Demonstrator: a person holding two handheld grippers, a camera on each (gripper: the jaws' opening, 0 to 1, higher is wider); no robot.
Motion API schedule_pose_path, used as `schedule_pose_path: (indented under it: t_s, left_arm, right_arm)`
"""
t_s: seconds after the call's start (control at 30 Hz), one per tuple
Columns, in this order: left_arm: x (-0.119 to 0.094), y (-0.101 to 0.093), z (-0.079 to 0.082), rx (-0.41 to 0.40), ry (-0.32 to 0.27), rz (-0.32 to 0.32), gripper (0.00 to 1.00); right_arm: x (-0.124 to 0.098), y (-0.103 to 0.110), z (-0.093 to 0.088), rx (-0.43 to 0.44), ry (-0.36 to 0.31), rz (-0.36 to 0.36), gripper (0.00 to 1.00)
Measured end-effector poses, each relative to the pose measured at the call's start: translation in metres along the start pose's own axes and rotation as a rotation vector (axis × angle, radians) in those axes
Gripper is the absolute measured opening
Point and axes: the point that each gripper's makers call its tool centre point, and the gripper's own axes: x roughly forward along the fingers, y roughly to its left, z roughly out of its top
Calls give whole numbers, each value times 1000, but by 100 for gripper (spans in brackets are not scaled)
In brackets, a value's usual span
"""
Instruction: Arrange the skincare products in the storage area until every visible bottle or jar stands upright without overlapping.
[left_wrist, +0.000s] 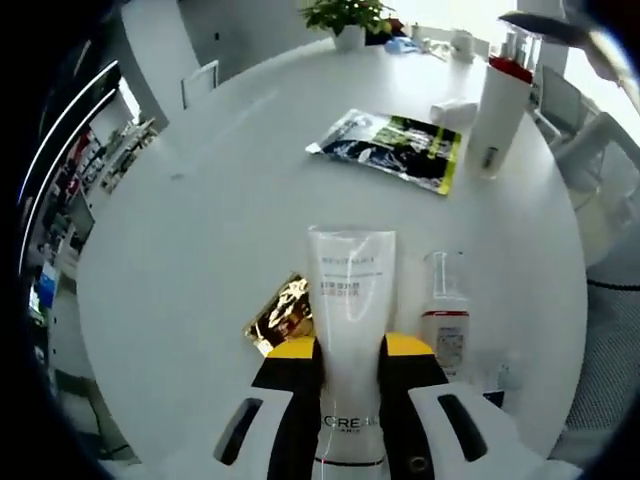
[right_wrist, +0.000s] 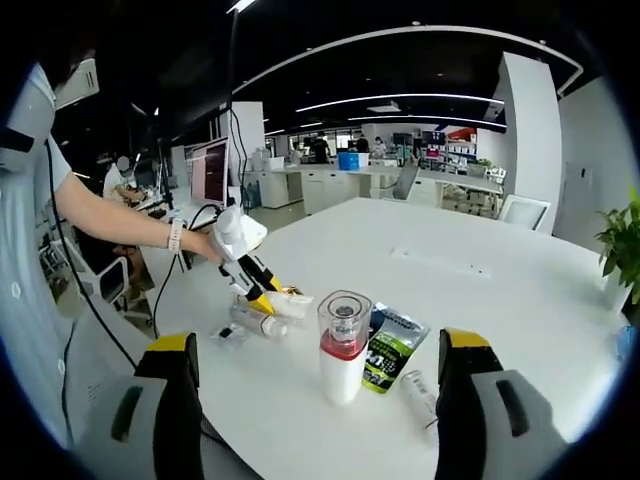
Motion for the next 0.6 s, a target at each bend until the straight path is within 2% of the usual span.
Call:
schedule_pose_path:
  t_s: [0.1,0.37,0.6]
  left_arm:
    - [-6,1,2,-35,-36,19,15]
    - [-30,6,12,-52,-109,73,15]
    - [-51,6,17,-65,-142,105,15]
  right_arm:
    - [0,1,1,-3,-4,-1,100]
    - [4,6,5,-2,-16,6,99]
    - [6,7,8,1,-27,5,97]
